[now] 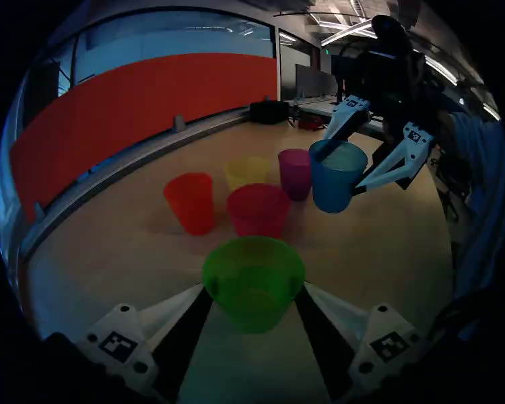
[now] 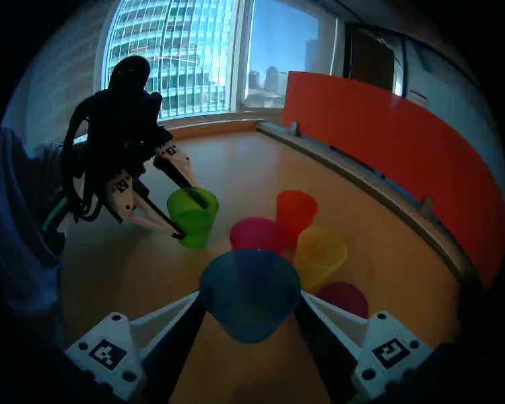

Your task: Pour water

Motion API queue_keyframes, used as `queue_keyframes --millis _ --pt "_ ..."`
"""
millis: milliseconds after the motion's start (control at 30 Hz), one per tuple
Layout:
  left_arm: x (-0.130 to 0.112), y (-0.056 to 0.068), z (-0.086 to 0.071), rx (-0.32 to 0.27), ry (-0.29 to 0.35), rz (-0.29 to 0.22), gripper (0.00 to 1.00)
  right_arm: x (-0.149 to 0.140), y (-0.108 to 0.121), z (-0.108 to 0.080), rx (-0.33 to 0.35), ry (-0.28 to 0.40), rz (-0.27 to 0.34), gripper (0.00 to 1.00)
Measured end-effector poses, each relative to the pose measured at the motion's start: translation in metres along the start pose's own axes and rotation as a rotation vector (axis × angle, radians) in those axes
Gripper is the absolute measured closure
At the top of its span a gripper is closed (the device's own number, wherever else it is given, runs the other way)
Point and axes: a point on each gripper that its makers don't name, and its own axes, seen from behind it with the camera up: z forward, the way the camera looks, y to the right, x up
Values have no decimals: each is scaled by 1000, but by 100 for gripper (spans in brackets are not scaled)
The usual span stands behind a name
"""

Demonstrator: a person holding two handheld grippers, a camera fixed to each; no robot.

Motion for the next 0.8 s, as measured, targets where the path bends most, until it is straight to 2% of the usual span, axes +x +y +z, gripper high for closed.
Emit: queue_keyframes --millis 467,800 --pt "-12 -2 7 -9 -10 -20 17 -11 -2 7 4 -23 6 9" --pt "-20 -3 3 -8 -6 -29 17 -17 -5 12 3 -31 18 9"
